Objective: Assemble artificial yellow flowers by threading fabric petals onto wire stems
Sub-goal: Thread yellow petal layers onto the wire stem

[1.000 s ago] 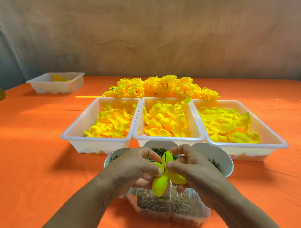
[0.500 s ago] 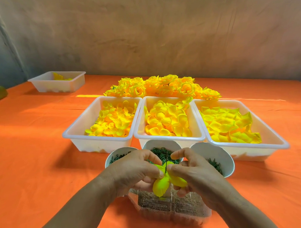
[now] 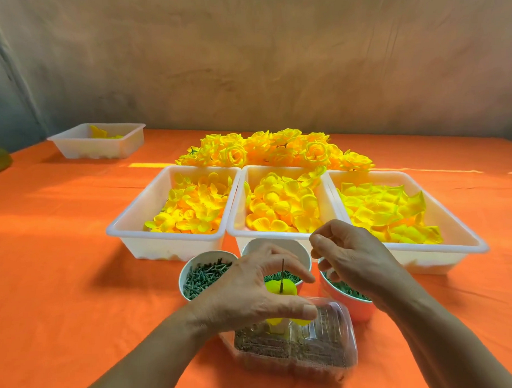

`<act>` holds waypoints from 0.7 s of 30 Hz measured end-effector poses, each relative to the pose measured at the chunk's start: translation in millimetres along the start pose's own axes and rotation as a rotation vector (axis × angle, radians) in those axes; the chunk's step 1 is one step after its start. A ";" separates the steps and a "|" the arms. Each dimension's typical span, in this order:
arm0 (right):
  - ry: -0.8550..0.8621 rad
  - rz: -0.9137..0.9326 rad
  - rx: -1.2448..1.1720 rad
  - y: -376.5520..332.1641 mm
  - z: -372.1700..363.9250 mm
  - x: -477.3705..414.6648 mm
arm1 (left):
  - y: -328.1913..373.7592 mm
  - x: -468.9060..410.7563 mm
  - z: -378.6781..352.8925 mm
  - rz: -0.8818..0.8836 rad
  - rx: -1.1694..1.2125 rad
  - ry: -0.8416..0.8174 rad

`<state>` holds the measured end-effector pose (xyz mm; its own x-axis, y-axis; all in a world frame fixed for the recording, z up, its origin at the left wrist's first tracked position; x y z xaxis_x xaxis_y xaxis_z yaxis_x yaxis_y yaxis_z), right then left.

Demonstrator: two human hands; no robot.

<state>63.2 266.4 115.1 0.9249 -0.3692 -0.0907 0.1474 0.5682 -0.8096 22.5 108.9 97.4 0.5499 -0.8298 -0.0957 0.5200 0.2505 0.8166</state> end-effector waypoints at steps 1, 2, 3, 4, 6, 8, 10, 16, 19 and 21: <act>0.006 0.002 0.012 0.2 0.7 -1.8 | -2.2 -2.2 -4.1 0.005 0.045 0.001; 0.007 0.003 0.018 0.7 1.1 -3.7 | -4.5 -3.8 -6.9 0.015 0.088 0.005; 0.005 0.001 0.019 1.3 1.1 -5.6 | -6.3 -4.7 -9.4 0.024 0.124 0.008; 0.003 0.000 0.019 2.0 1.3 -7.2 | -7.8 -5.4 -11.6 0.028 0.147 0.009; 0.000 0.002 0.025 3.1 1.3 -10.7 | -10.5 -6.3 -15.1 0.033 0.168 0.013; 0.006 0.004 0.020 4.7 2.0 -14.1 | -12.6 -6.2 -16.3 0.047 0.167 0.032; 0.018 -0.003 0.015 6.7 3.5 -18.0 | -14.6 -6.6 -17.0 0.050 0.164 0.046; 0.033 -0.007 0.118 10.6 5.0 -43.7 | -18.8 -2.7 -18.8 0.038 0.130 0.137; -0.007 0.049 0.228 5.9 -3.1 -54.2 | -20.0 0.0 -19.9 0.038 0.110 0.188; -0.098 0.150 0.335 -3.9 -18.2 -55.6 | -21.0 0.2 -21.6 0.018 0.119 0.200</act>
<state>4.9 271.3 112.8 0.9716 -0.2009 -0.1253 0.0991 0.8258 -0.5552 25.8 114.3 68.0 0.6833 -0.7071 -0.1820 0.4349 0.1939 0.8793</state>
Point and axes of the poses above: each hand's wrist, its own x-axis away from the middle knuckle, its own z-axis out of the back of the hand, y = z × x, the point moved 7 cm from there along -x, towards the middle knuckle, and after that the axes turned 2 degrees about -y, right-handed, at the moved point
